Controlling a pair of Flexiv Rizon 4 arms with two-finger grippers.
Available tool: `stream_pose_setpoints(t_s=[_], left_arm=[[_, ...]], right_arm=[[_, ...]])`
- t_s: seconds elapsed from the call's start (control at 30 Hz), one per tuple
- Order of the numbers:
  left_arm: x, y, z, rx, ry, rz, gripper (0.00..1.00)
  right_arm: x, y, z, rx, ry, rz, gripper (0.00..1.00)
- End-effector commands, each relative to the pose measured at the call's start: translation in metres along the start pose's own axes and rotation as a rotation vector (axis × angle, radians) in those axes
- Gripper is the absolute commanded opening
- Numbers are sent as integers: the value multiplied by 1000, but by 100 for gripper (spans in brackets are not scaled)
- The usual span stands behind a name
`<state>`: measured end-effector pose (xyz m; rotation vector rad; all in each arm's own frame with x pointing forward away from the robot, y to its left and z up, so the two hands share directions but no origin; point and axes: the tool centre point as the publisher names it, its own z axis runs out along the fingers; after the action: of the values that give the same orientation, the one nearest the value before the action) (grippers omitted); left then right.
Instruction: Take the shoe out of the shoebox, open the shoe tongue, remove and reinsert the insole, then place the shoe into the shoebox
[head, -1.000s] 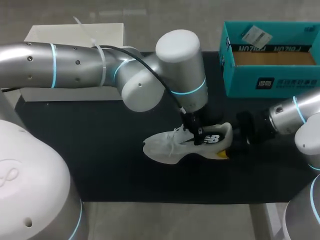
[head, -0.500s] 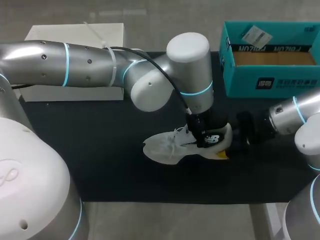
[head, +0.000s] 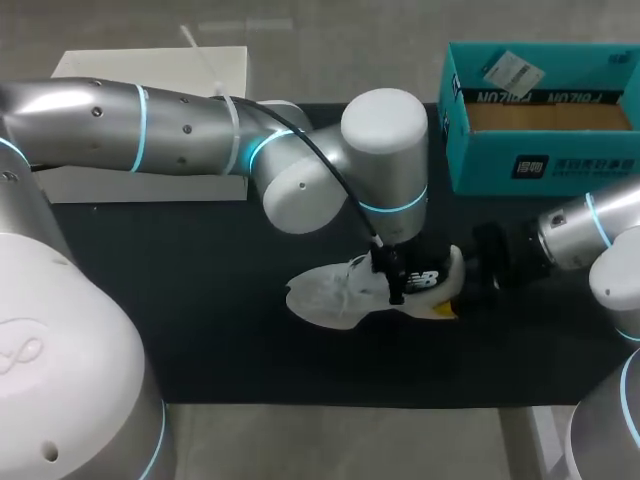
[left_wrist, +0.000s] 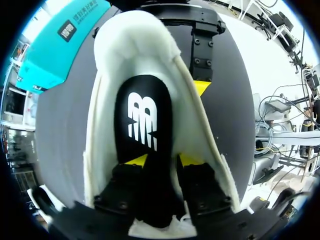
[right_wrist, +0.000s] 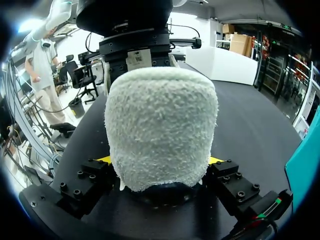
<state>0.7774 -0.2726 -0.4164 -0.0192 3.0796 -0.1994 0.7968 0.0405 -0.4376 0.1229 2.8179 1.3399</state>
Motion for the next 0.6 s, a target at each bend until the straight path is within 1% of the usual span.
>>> stream_pose_setpoints(t_s=[0.03,0.1,0.13,0.17,0.2,0.27,0.37,0.43,0.5,0.6], left_arm=[[9,-2,8,5,19,15,41],[14,-1,7,5,28,15,45],[17,0,6,6,33,16,49],[18,1,7,6,34,15,57],[19,2,9,5,36,10,58],[20,2,14,-3,34,-4,57],[16,0,21,-3,2,-26,50],[11,-3,25,-3,-45,-40,47],[5,-6,29,6,-79,-52,45],[-3,-10,35,15,-140,-53,46]], right_arm=[[1,-1,4,3,-2,0,0],[1,-1,4,3,-2,0,0],[1,-1,4,3,-2,0,0],[1,-1,4,3,-2,0,0],[1,-1,4,3,-2,0,0],[1,-1,4,3,-2,0,0],[1,-1,4,3,-2,0,0],[1,-1,4,3,-2,0,0],[1,-1,4,3,-2,0,0],[1,-1,4,3,-2,0,0]])
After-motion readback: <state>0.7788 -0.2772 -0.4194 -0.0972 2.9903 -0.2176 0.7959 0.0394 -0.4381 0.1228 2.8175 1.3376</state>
